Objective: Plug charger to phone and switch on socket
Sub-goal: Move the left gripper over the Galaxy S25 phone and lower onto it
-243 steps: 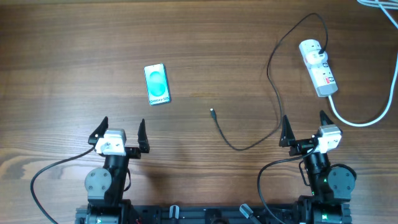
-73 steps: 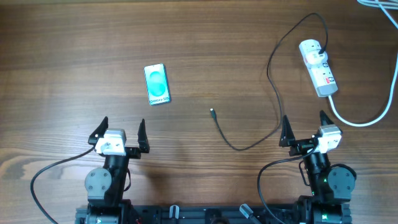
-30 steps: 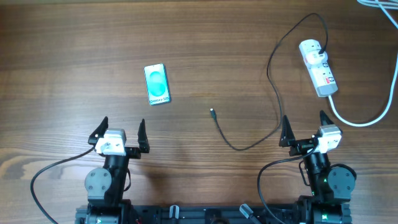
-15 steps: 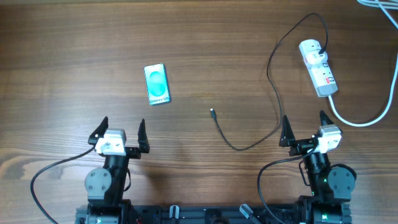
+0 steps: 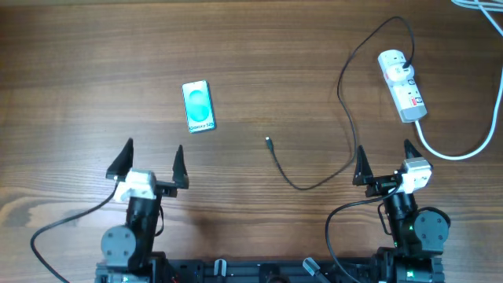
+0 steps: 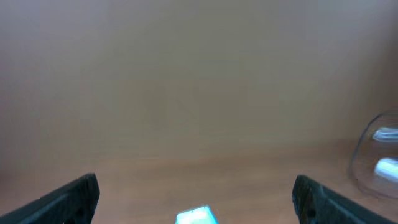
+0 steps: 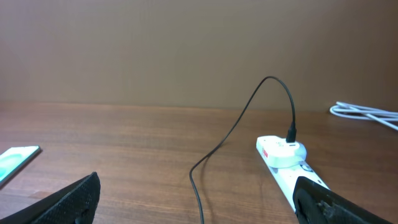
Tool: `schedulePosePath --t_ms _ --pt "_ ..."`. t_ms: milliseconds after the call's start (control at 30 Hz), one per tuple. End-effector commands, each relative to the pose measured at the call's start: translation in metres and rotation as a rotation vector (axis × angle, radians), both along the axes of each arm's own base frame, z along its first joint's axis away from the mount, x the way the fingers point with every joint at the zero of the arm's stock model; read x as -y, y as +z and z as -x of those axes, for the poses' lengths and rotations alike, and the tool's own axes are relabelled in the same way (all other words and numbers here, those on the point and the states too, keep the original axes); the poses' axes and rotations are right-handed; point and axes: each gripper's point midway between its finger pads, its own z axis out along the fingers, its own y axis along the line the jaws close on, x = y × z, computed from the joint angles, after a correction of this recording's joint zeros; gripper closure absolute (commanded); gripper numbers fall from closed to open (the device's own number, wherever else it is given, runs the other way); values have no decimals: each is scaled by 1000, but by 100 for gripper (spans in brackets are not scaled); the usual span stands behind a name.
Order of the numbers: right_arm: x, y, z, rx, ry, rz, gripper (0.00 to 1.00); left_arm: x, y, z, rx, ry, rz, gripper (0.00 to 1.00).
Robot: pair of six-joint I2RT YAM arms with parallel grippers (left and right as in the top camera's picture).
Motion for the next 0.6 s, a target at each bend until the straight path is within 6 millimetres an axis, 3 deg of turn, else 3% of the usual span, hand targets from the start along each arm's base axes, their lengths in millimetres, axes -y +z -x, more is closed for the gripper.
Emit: schedulePosePath --t_ms 0,200,300,433,567 --pt "-2 3 1 12 9 -11 0 13 34 13 116 -78 -9 0" --pt "-2 3 1 12 9 -11 0 11 111 35 196 -76 2 0" --pt "-2 3 1 12 9 -11 0 11 147 37 181 -77 2 0" --pt "-2 3 1 12 9 -11 0 13 192 23 82 -85 1 0" --pt "-2 3 1 12 9 -11 0 14 213 -10 -111 -87 3 0"
